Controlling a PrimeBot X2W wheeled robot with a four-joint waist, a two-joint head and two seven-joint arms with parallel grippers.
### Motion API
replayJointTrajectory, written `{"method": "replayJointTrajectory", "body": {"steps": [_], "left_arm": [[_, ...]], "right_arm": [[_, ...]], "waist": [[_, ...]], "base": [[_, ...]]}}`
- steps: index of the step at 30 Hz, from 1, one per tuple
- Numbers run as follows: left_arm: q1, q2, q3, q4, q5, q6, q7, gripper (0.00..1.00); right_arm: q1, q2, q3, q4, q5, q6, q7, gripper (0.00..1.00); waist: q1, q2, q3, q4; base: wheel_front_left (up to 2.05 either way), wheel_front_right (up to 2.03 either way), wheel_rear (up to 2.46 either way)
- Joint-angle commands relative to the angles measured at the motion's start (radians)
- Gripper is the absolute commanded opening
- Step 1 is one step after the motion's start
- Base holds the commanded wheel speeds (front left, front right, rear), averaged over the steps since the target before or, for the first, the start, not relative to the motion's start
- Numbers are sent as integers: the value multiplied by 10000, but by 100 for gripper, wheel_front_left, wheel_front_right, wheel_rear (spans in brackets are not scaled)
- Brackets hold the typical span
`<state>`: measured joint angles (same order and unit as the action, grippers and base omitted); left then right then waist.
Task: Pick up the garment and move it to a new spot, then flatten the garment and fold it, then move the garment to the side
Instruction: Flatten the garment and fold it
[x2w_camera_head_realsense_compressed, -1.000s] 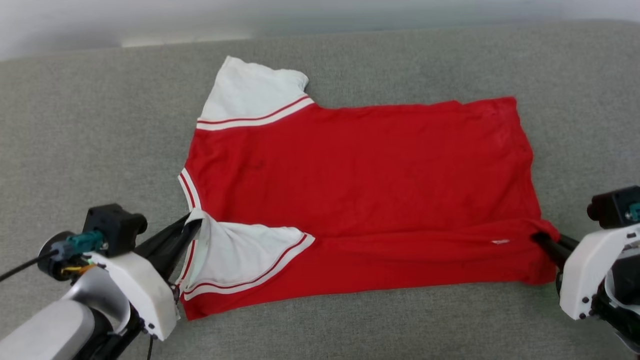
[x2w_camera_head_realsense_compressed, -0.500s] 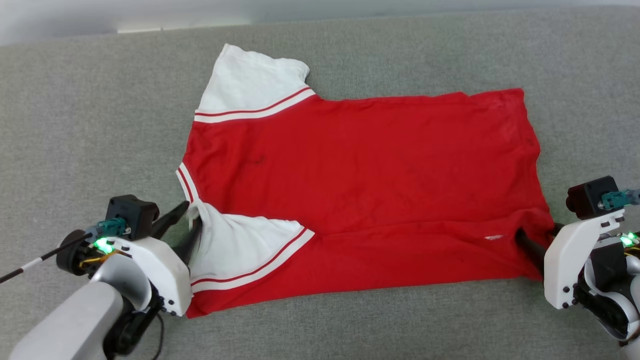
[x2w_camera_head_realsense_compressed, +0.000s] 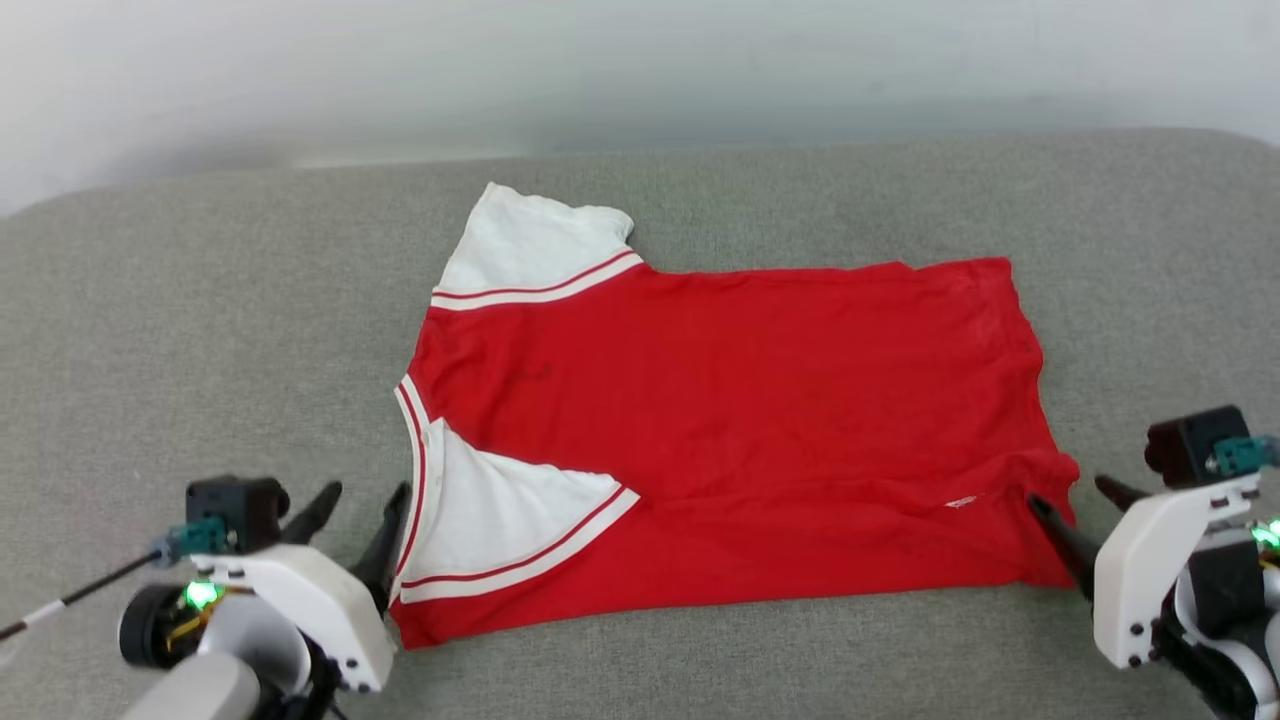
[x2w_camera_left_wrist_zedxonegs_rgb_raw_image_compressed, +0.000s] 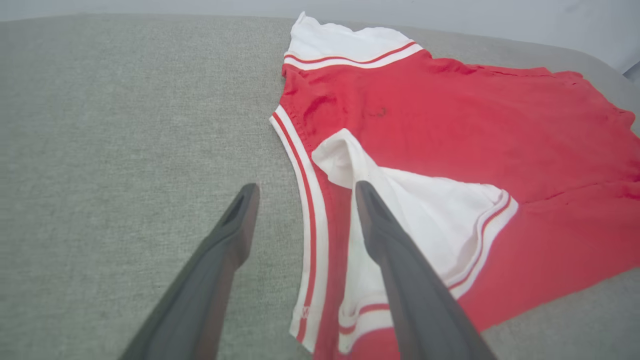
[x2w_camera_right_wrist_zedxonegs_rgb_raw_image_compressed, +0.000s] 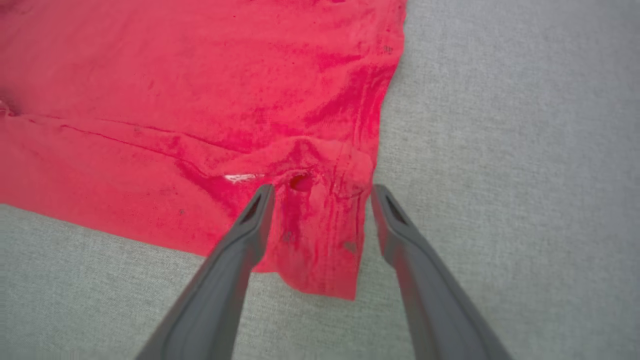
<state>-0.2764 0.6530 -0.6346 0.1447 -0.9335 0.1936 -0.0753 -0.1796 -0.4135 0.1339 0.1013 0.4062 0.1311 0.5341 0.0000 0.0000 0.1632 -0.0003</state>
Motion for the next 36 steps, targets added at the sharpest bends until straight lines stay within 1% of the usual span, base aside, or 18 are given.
{"method": "replayJointTrajectory", "body": {"steps": [1,6,10,12,14,16,18,20,24,26,27,28,31,36], "left_arm": [[356,67,-3,-295,-88,236,137,100],[1213,170,28,-1327,-530,949,596,100],[1646,363,-156,-1863,-618,1458,1115,100],[1726,461,-272,-1976,-630,1653,1428,100],[1762,581,-336,-1892,-505,1994,1670,100],[1675,623,-554,-1788,-333,2216,1933,100],[1579,494,-567,-1710,-400,2296,2051,100],[1525,434,-600,-1526,-431,2274,2120,100],[1423,222,-722,-1126,-543,2063,2249,100],[1414,173,-924,-890,-561,1872,2474,100],[1405,120,-1026,-801,-590,1778,2566,46],[1368,89,-1124,-720,-566,1670,2627,0],[1348,-164,-1132,-686,-787,1325,2579,0],[1146,-102,-869,-890,-652,1181,2064,0]], "right_arm": [[299,209,-254,-152,-161,-7,152,100],[1003,776,-1008,-799,-632,-7,694,100],[1409,1208,-1505,-1486,-852,-6,979,100],[1583,1334,-1617,-1808,-943,-6,1040,100],[1663,1438,-1696,-2075,-1018,-6,1064,100],[1693,1525,-1726,-2295,-1042,-6,1091,100],[1705,1588,-1757,-2487,-1086,-6,1129,100],[1644,1657,-1808,-2628,-1082,-6,1090,100],[1570,1639,-1874,-2815,-1122,-6,997,100],[1587,1588,-1892,-2845,-1148,-6,968,100],[1592,1556,-1899,-2857,-1170,-6,967,100],[1578,1531,-1911,-2870,-1180,-6,962,100],[1557,1437,-1936,-2757,-1262,-6,1045,100],[1548,1365,-1917,-2382,-1459,-6,1288,100]], "waist": [[0,0,-175,1],[0,0,-191,-33],[0,0,-24,-44],[0,0,91,-74],[0,0,222,-118],[0,0,327,-159],[0,0,450,-204],[0,0,578,-252],[0,0,814,-306],[0,0,884,-322],[0,0,907,-324],[0,0,923,-324],[0,0,864,-276],[0,0,674,-131]], "base": [[0,0,0],[0,0,0],[0,0,0],[0,0,0],[0,0,0],[0,0,0],[0,0,0],[0,0,0],[0,0,0],[0,0,0],[0,0,0],[0,0,0],[0,0,0],[0,0,0]]}}
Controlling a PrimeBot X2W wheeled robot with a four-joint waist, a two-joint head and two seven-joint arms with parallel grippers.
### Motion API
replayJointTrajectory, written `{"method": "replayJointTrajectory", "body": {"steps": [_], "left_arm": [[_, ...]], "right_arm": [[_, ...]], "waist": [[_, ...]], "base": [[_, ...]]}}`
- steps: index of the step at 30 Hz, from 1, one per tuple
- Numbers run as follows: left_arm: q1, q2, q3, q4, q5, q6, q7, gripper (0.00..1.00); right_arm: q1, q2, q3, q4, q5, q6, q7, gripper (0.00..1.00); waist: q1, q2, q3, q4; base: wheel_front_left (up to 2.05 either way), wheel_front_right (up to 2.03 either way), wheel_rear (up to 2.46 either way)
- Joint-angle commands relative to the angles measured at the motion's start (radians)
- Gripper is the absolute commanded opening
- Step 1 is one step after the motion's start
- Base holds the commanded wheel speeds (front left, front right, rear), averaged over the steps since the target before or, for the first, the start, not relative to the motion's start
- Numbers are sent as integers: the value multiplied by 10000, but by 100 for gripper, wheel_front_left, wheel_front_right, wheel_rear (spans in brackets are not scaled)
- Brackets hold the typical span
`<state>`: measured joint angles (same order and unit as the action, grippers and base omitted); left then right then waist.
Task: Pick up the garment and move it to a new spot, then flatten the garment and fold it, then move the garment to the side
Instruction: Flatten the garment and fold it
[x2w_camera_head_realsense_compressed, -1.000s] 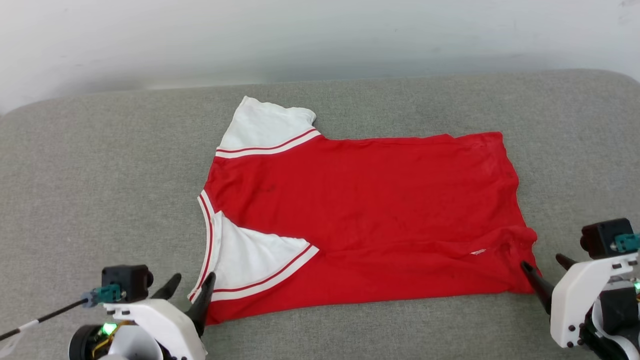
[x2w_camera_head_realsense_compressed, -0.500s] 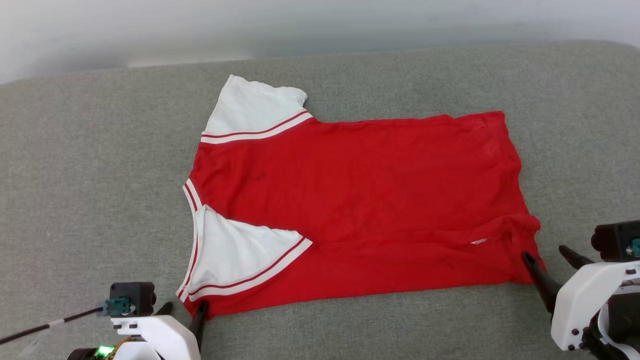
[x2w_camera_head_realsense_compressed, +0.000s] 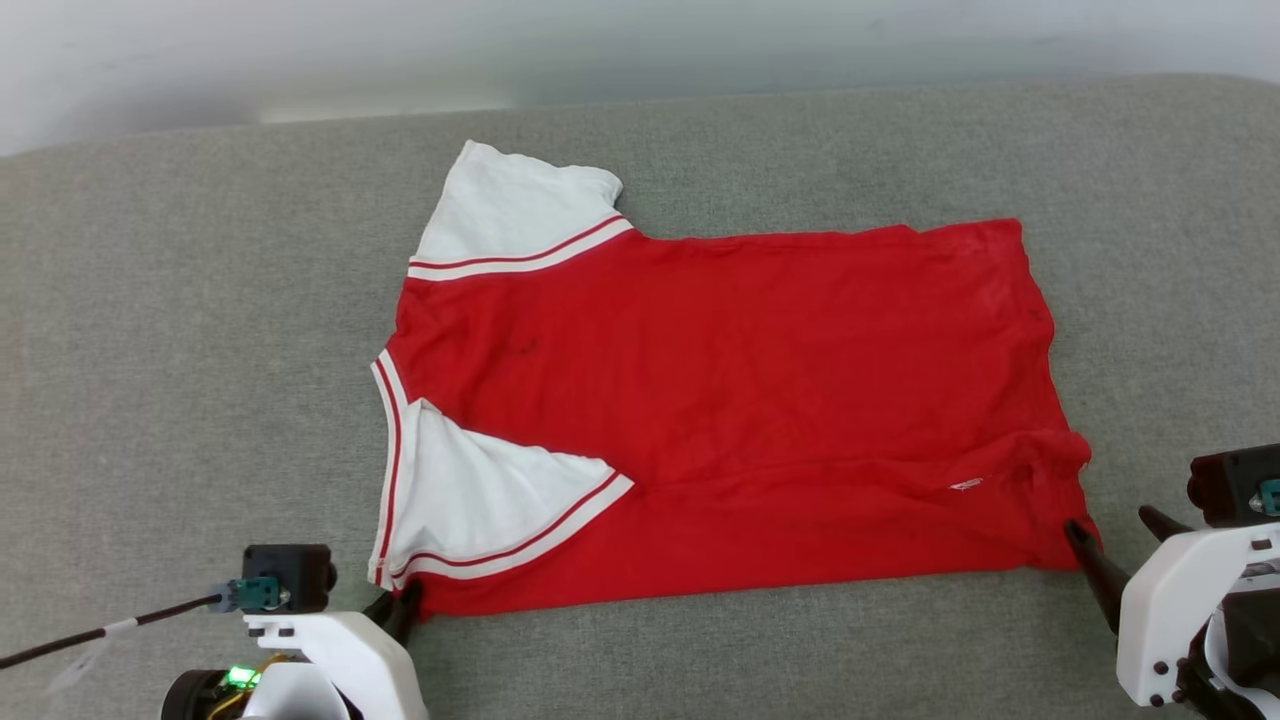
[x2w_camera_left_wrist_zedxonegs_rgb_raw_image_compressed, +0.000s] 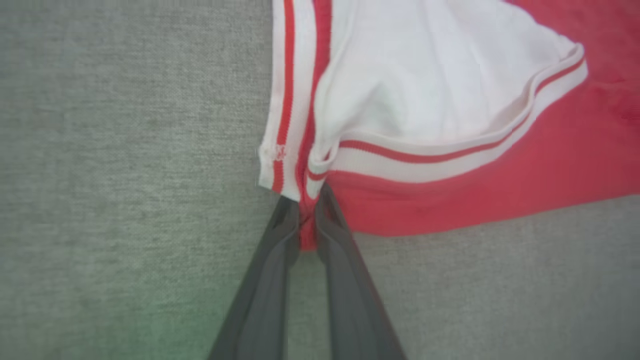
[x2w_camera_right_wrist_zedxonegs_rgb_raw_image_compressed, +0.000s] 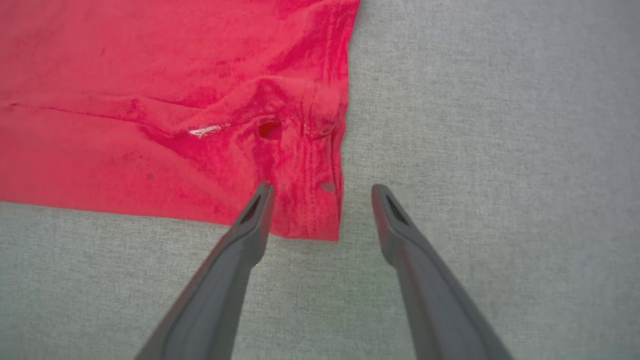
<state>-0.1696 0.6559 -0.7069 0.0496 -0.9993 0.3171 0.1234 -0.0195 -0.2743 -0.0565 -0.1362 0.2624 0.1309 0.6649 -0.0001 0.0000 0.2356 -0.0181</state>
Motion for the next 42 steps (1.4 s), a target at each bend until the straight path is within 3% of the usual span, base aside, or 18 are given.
{"method": "replayJointTrajectory", "body": {"steps": [1,13,21,22,23,25,33,42], "left_arm": [[32,-107,-117,-47,41,-72,-5,0],[-202,392,64,-1969,649,280,-385,0],[-269,448,-12,-2291,786,282,-333,0],[-272,436,-29,-2284,761,255,-324,0],[-269,438,-48,-2256,748,215,-315,0],[-220,475,-75,-2166,727,173,-302,0],[311,901,-228,-1762,726,145,-214,0],[1609,1337,-456,-1949,200,191,-108,0]], "right_arm": [[-95,-29,-36,111,-65,-4,21,100],[-647,98,43,1790,-544,-5,597,100],[-682,417,-48,2856,-901,-8,594,100],[-689,430,-28,2977,-892,-10,574,71],[-713,470,-47,3070,-839,-10,534,28],[-753,527,-97,3165,-737,-8,453,0],[-661,146,-359,2582,-370,-10,392,0],[617,-128,-836,1022,634,-10,1504,0]], "waist": [[1,0,-98,90],[1,0,1,638],[1,0,232,801],[1,0,238,807],[1,0,231,804],[1,0,166,772],[1,0,-505,506],[1,0,-1252,164]], "base": [[0,0,0],[0,0,0],[0,0,0],[0,0,0],[0,0,0],[0,0,0],[0,0,0],[0,0,0]]}}
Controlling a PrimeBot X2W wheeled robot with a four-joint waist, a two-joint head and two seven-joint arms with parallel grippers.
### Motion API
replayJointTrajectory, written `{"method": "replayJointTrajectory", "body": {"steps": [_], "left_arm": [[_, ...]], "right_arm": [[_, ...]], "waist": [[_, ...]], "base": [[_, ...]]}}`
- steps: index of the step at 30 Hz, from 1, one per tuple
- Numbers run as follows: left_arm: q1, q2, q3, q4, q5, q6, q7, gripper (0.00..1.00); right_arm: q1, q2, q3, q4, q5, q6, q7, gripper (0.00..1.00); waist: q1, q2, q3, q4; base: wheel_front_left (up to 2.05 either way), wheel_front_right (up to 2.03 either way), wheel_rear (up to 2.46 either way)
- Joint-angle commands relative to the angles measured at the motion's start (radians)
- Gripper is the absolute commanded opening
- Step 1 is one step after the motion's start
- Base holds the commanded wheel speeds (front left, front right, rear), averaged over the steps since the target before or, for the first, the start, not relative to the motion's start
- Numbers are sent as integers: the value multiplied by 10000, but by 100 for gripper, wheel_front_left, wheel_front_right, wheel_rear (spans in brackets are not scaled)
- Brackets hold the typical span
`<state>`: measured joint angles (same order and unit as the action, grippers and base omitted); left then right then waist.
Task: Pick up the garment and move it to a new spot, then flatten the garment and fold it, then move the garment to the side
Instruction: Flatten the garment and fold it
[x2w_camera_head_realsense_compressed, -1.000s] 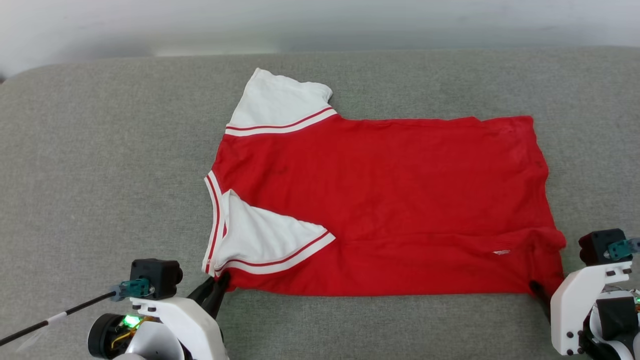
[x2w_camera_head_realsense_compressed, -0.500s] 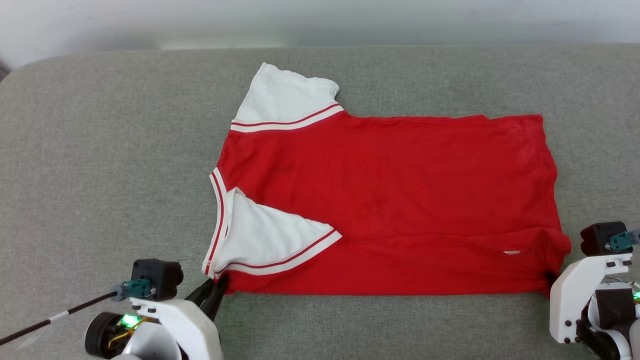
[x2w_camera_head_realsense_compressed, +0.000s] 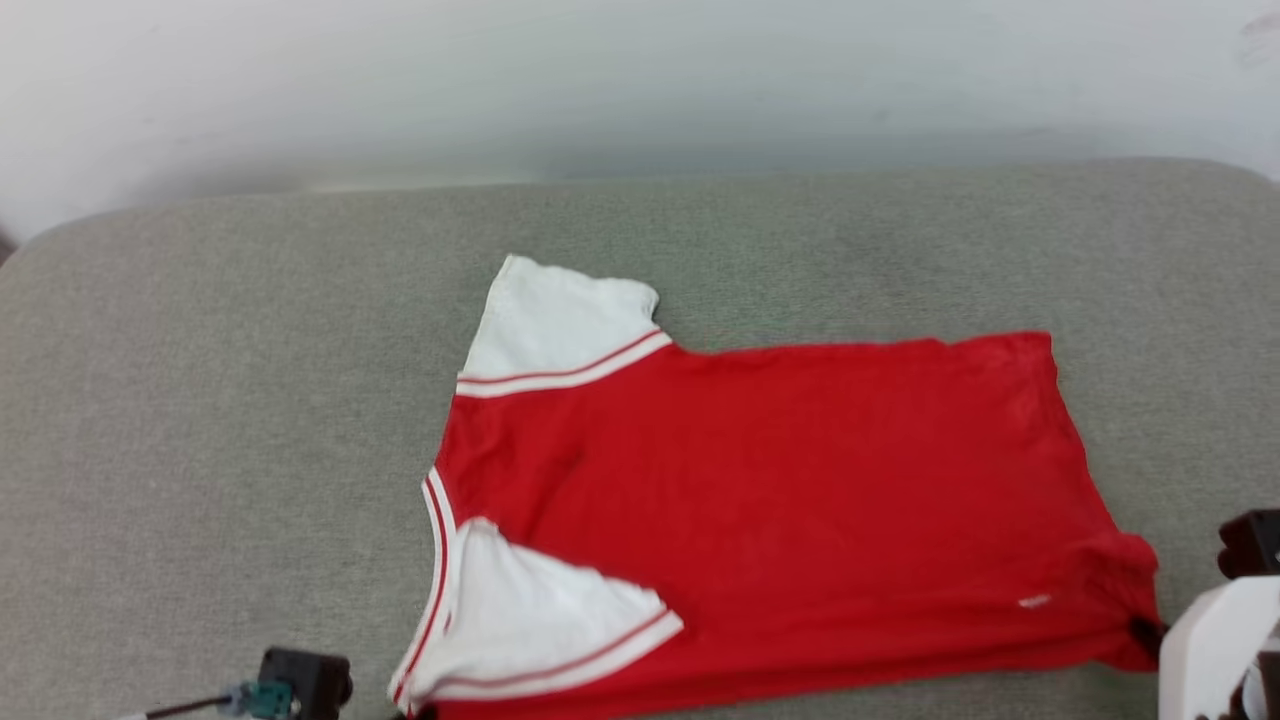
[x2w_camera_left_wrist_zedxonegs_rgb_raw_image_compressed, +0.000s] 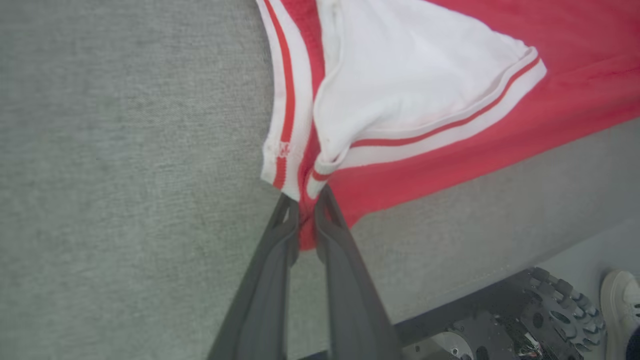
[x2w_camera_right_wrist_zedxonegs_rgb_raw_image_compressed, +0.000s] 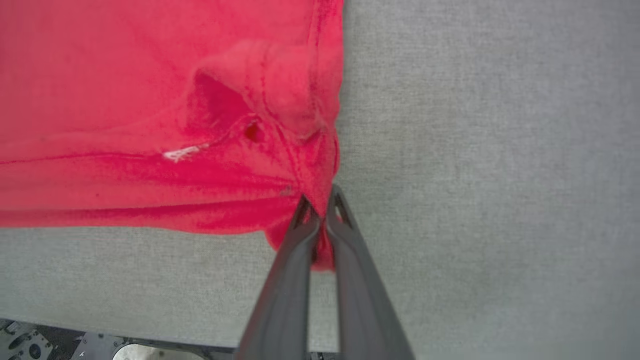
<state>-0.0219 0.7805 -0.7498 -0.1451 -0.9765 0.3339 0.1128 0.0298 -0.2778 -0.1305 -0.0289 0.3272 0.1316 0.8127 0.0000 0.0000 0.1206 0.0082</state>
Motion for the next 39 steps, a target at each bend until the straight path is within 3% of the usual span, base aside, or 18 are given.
{"method": "replayJointTrajectory", "body": {"steps": [1,10,11,12,13,17,20,24,33,39], "left_arm": [[248,124,-46,-29,-56,30,-4,0],[521,-320,-439,460,-283,-437,-12,0],[469,-357,-466,535,-238,-537,-60,32],[393,-399,-470,629,-167,-593,-164,99],[342,-480,-408,728,-183,-617,-282,100],[137,-636,-145,944,28,-813,-1074,100],[-237,-720,179,886,677,-1083,-2366,100],[-419,-1029,894,1005,1055,-1069,-3555,100],[-269,-1904,2562,547,2385,-1046,-3794,100],[321,-2976,3992,110,3712,-1495,-3786,100]], "right_arm": [[273,-127,-199,-183,30,-18,105,0],[1083,118,-209,-1,0,-16,200,0],[1099,81,-136,85,-44,-16,134,0],[1068,10,-67,135,-95,-15,-6,23],[1008,-3,-78,236,-161,-16,-140,100],[711,-115,97,326,-251,-15,-781,100],[545,-281,186,207,-382,-15,-1473,100],[267,-499,349,-103,-748,-15,-2667,100],[-87,-174,530,-877,-816,-13,-5374,100],[80,295,587,-1065,-968,-13,-7304,100]], "waist": [[0,0,-132,-119],[0,0,-258,-182],[0,0,-281,-183],[0,0,-302,-184],[0,0,-335,-182],[0,0,-503,-188],[0,0,-608,-211],[0,0,-703,-240],[0,0,-767,-397],[0,0,-730,-522]], "base": [[0,0,0],[0,0,0],[0,0,0],[0,0,0],[0,0,0],[0,0,0],[0,0,0],[0,0,0],[0,0,0],[0,0,0]]}}
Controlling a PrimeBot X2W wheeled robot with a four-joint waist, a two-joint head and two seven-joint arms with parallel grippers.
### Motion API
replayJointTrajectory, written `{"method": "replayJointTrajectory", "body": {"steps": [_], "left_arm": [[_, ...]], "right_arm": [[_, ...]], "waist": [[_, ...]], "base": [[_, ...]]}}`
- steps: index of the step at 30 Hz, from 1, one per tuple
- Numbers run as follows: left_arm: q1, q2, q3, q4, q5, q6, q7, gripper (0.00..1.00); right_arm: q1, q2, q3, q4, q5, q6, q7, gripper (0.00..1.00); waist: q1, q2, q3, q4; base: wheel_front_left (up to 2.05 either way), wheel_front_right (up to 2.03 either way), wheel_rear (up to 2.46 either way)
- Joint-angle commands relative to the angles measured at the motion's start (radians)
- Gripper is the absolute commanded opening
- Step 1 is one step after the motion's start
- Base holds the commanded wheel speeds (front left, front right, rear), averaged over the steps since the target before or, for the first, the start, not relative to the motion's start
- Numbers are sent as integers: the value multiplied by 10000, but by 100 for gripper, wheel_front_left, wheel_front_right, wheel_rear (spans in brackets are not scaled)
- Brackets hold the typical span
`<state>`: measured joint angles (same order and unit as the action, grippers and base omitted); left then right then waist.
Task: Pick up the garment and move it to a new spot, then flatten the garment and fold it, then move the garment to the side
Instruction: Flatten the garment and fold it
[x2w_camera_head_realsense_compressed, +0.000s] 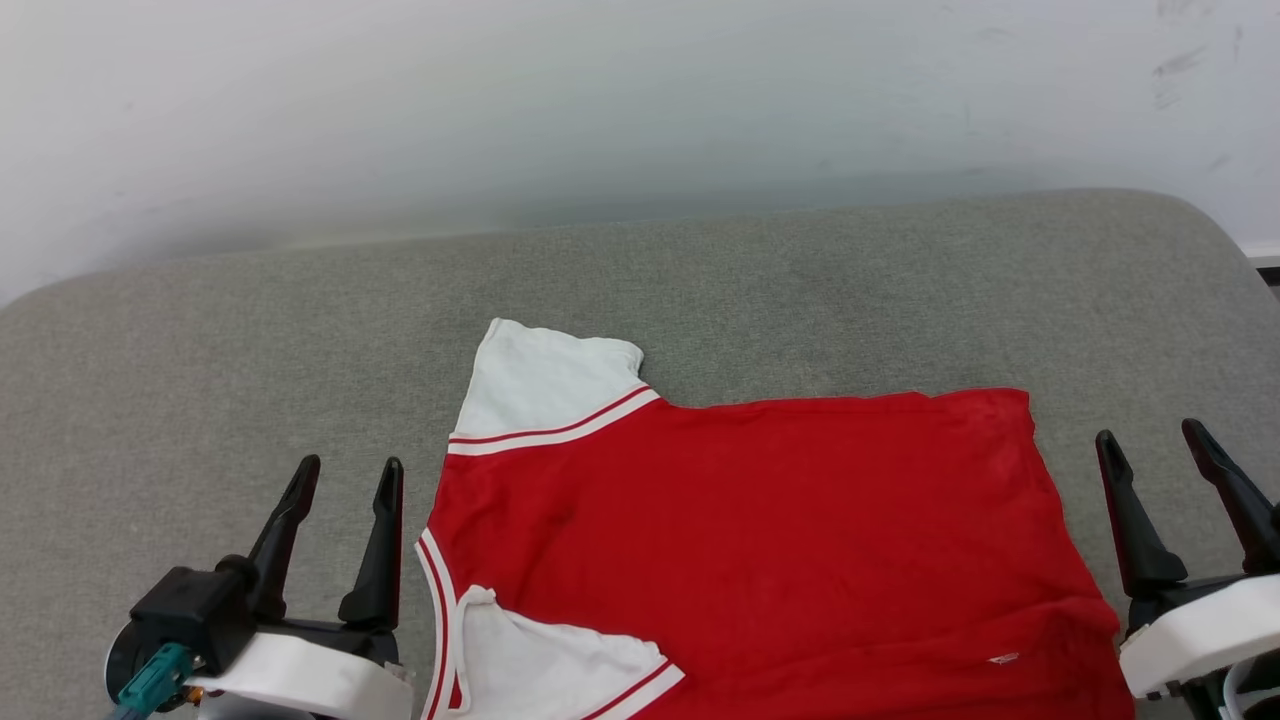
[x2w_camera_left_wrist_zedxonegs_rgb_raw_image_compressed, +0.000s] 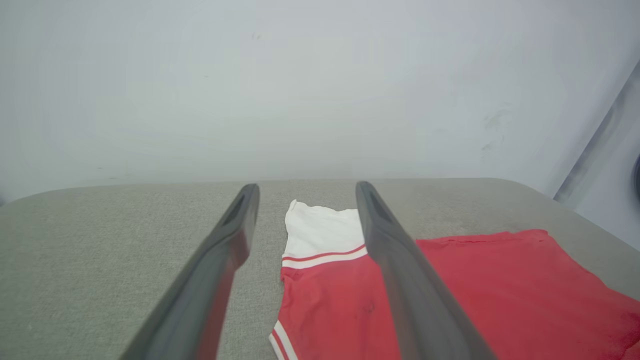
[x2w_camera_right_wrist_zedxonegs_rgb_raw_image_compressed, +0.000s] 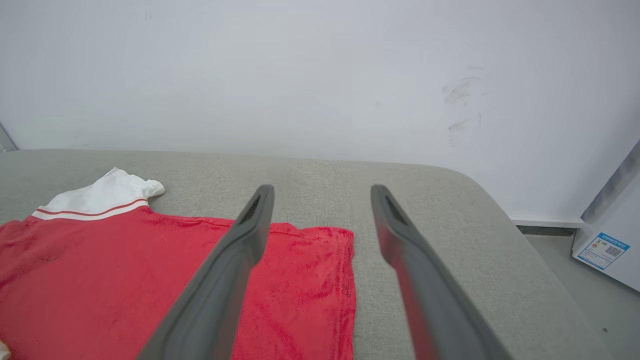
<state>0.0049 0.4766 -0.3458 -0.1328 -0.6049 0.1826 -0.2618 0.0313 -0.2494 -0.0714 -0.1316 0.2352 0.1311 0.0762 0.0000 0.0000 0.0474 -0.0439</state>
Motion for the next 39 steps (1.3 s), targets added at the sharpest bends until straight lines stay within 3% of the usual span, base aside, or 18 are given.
{"method": "replayJointTrajectory", "body": {"steps": [1,6,11,16,20,24,27,33,39], "left_arm": [[146,-140,199,-53,120,-96,-40,100],[564,-1103,1212,-90,822,-933,-32,100],[793,-1825,1862,295,1423,-1749,-33,100],[589,-2157,2221,595,1856,-2355,-33,100],[180,-2077,2350,808,1918,-2638,-33,100],[-770,-1535,2219,972,1800,-2858,538,100],[-1768,-696,2089,1040,1459,-3025,1657,100],[-4232,1043,1664,1173,181,-3117,4258,100],[-6615,2196,1069,1948,-1353,-3129,7195,100]], "right_arm": [[103,110,2,-47,-90,-7,-222,100],[135,740,-108,32,-328,-7,-1540,100],[150,1126,-26,353,-578,-6,-2060,100],[-37,1152,107,449,-587,-6,-2156,100],[-149,1143,81,301,-544,-6,-2117,100],[-323,1202,175,39,-675,-6,-1990,100],[-502,1258,362,-184,-659,-6,-1976,100],[-850,1414,461,-244,-624,-7,-2122,100],[-1246,1647,806,-46,-595,-6,-2453,100]], "waist": [[0,0,9,-12],[0,0,29,-106],[0,0,56,-157],[0,0,211,-298],[0,0,529,-478],[0,0,1124,-729],[0,0,1685,-1042],[0,0,2847,-1663],[0,0,3639,-2200]], "base": [[0,0,0],[0,0,0],[0,0,0],[0,0,0],[0,0,0],[0,0,0],[0,0,0],[0,0,0],[0,0,0]]}}
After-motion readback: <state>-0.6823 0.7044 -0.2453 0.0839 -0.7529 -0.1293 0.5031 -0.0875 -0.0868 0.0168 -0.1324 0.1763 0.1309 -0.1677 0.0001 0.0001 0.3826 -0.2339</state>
